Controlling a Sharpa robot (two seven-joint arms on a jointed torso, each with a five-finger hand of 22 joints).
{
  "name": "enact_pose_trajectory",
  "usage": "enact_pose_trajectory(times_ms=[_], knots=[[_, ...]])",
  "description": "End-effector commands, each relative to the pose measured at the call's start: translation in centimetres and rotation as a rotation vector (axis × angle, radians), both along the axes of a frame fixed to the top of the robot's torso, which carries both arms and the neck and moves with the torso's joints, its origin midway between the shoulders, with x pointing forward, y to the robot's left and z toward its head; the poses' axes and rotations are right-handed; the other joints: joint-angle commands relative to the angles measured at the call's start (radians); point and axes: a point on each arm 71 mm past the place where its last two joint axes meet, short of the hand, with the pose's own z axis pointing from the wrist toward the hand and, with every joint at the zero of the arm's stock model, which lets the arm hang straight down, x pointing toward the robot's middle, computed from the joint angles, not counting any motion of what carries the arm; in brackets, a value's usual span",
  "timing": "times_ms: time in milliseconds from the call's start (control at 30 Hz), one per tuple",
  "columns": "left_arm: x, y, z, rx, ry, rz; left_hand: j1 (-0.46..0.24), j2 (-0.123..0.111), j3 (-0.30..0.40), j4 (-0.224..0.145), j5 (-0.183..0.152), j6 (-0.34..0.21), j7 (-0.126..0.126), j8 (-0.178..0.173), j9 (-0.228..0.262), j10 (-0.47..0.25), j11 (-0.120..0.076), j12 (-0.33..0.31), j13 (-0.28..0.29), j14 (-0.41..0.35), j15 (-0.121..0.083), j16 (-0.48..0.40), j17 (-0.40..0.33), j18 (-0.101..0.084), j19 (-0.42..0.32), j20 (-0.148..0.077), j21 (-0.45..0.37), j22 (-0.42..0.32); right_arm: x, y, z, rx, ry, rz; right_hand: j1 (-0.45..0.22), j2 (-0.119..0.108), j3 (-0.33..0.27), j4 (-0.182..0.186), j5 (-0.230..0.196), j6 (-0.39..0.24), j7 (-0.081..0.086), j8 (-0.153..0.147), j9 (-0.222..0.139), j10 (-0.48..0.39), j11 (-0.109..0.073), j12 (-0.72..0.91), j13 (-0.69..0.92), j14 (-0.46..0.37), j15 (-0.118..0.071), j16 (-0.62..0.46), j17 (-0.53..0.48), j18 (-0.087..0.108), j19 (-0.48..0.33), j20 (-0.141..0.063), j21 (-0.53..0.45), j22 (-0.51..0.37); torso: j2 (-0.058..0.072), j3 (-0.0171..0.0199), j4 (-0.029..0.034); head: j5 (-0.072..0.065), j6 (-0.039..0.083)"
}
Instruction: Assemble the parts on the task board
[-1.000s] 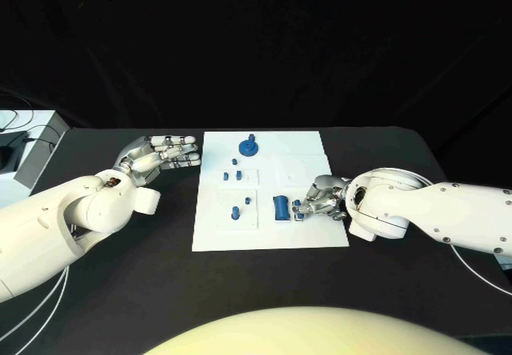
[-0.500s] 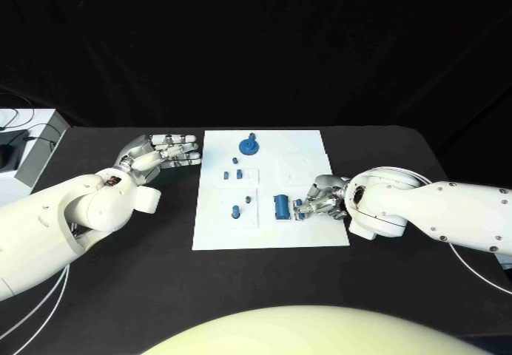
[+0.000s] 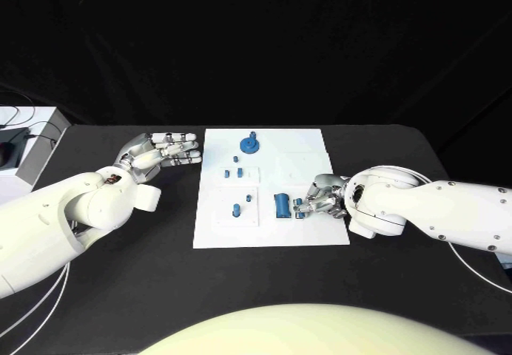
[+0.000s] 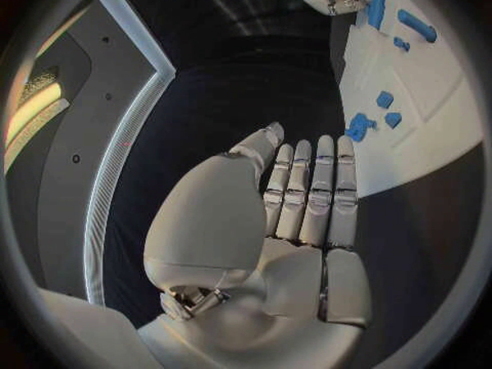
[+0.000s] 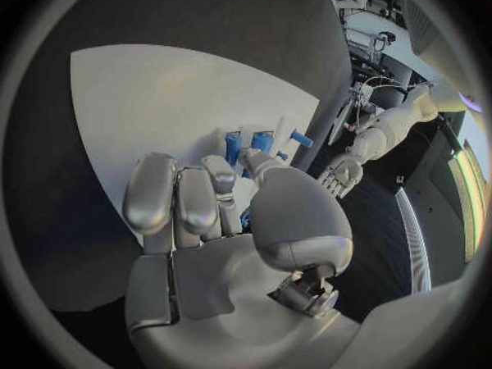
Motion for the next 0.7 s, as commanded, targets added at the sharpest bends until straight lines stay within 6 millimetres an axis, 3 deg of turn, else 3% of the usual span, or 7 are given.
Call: enact_pose_trajectory(times_ms=[33,233,267,367,400,500,700], knots=[[-0.08,-0.17,0.09,-0.012,-0.002,-0.013,-0.001,-0.005,0.000,0.006,-0.001,-0.002,0.004,-0.001,0.001,-0.001,0.004,-0.002,0.000,-0.007,0.002,-0.003,0.000,-0.003,-0.002,0.004,-0.003,-0.001,-0.35,0.31,-0.48,-0.012,0.027,0.030,0.002,0.008,0.276,-0.283,-0.003,0.001,-0.001,0.002,-0.001,0.003,-0.005,-0.003,-0.002,0.002,-0.001,-0.002,-0.001,0.009,0.056,-0.001,-0.005,0.139,0.000,0.0002,0.0004,0.000,0.000],[-0.09,-0.13,0.10,-0.011,-0.002,-0.013,-0.001,-0.005,-0.001,0.008,-0.001,-0.002,0.005,-0.001,0.001,-0.001,0.004,-0.002,0.000,-0.007,0.002,-0.003,0.000,-0.003,-0.002,0.005,-0.003,-0.001,-0.25,0.19,-0.54,-0.013,0.025,0.025,0.002,0.005,0.249,-0.279,-0.012,0.000,-0.004,0.001,-0.004,0.003,-0.005,-0.006,-0.005,0.003,0.000,-0.003,-0.001,0.009,0.056,-0.001,-0.006,0.138,0.000,0.0006,0.0008,0.000,0.000],[-0.09,-0.13,0.10,-0.011,-0.002,-0.012,-0.001,-0.005,-0.001,0.008,-0.001,-0.002,0.005,-0.001,0.001,-0.001,0.004,-0.002,0.000,-0.007,0.002,-0.003,0.000,-0.003,-0.002,0.005,-0.003,-0.001,-0.24,0.18,-0.54,-0.013,0.024,0.024,-0.004,0.001,0.212,-0.271,0.004,0.000,-0.006,0.002,-0.004,0.004,-0.005,-0.006,-0.006,0.003,-0.002,-0.003,-0.001,0.009,0.056,-0.001,-0.006,0.138,0.000,0.0008,0.0006,0.000,0.000],[-0.09,-0.12,0.10,-0.011,-0.002,-0.012,-0.001,-0.005,-0.001,0.008,-0.001,-0.002,0.005,-0.001,0.001,-0.001,0.004,-0.002,0.000,-0.007,0.002,-0.003,0.000,-0.003,-0.002,0.005,-0.003,-0.001,-0.21,0.16,-0.56,-0.012,0.023,0.021,-0.007,-0.005,0.104,-0.245,-0.025,0.001,-0.017,-0.006,-0.016,0.001,-0.007,-0.008,-0.007,0.003,-0.001,-0.004,-0.001,0.009,0.056,-0.001,-0.008,0.138,0.000,0.0013,-0.0002,0.001,0.000],[-0.09,-0.12,0.10,-0.011,-0.002,-0.012,-0.001,-0.005,-0.001,0.008,-0.001,-0.002,0.005,-0.001,0.001,-0.001,0.004,-0.002,0.000,-0.007,0.002,-0.003,0.000,-0.003,-0.002,0.005,-0.003,-0.001,-0.21,0.15,-0.56,-0.011,0.023,0.020,0.013,0.007,0.050,-0.236,-0.025,0.006,-0.017,-0.014,-0.031,-0.002,-0.012,-0.009,-0.007,0.004,-0.002,-0.003,-0.001,0.008,0.057,-0.002,-0.009,0.138,0.000,0.0013,-0.0002,0.001,0.000],[-0.09,-0.11,0.10,-0.011,-0.001,-0.012,-0.001,-0.005,-0.001,0.008,-0.001,-0.002,0.005,-0.001,0.001,-0.001,0.004,-0.002,0.000,-0.007,0.002,-0.003,0.000,-0.003,-0.002,0.005,-0.003,-0.001,-0.23,0.16,-0.56,-0.009,0.022,0.019,-0.001,-0.008,-0.047,-0.200,-0.081,0.022,-0.017,-0.024,-0.054,-0.003,-0.006,-0.008,-0.007,0.004,-0.001,-0.003,0.000,0.007,0.057,-0.002,-0.007,0.139,0.000,0.0014,-0.0002,0.001,0.000],[-0.08,-0.15,0.08,-0.012,-0.001,-0.015,-0.001,-0.005,-0.001,0.008,-0.001,-0.002,0.005,-0.001,0.001,-0.001,0.004,-0.002,0.000,-0.007,0.002,-0.003,0.000,-0.003,-0.002,0.005,-0.003,-0.001,-0.36,0.30,-0.54,-0.002,0.020,0.021,0.019,0.010,-0.246,-0.110,-0.095,0.037,-0.014,-0.026,-0.076,-0.002,-0.007,-0.005,-0.010,0.003,0.001,-0.004,0.001,0.008,0.058,0.000,-0.010,0.138,-0.001,0.0023,-0.0001,0.001,0.000]])
